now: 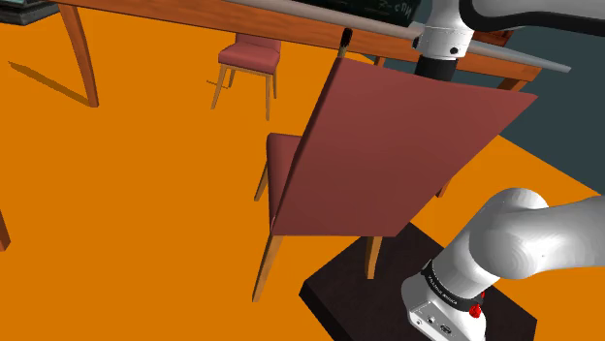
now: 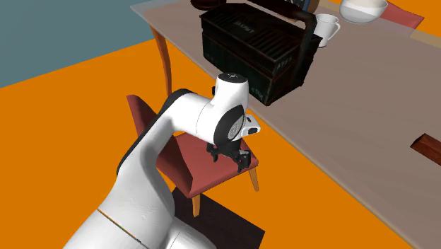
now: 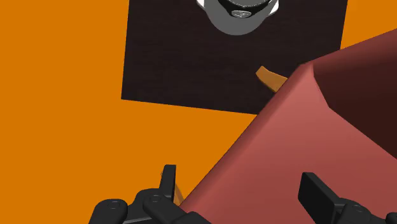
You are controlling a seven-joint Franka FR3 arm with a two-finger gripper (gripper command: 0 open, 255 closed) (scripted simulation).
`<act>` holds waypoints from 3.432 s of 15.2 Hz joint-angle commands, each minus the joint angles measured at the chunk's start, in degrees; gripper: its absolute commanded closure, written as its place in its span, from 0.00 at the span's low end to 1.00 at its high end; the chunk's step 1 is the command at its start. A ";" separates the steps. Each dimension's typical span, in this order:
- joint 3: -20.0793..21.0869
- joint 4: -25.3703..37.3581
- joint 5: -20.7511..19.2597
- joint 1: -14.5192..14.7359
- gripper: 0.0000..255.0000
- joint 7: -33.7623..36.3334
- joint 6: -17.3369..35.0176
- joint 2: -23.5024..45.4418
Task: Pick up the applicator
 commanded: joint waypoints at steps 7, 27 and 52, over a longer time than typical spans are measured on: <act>3.53 11.91 3.84 0.95 0.00 5.28 -1.44 8.11; 11.64 51.97 6.93 2.21 0.00 20.14 -9.09 33.17; 11.99 58.64 6.53 2.17 1.00 20.54 -13.22 35.75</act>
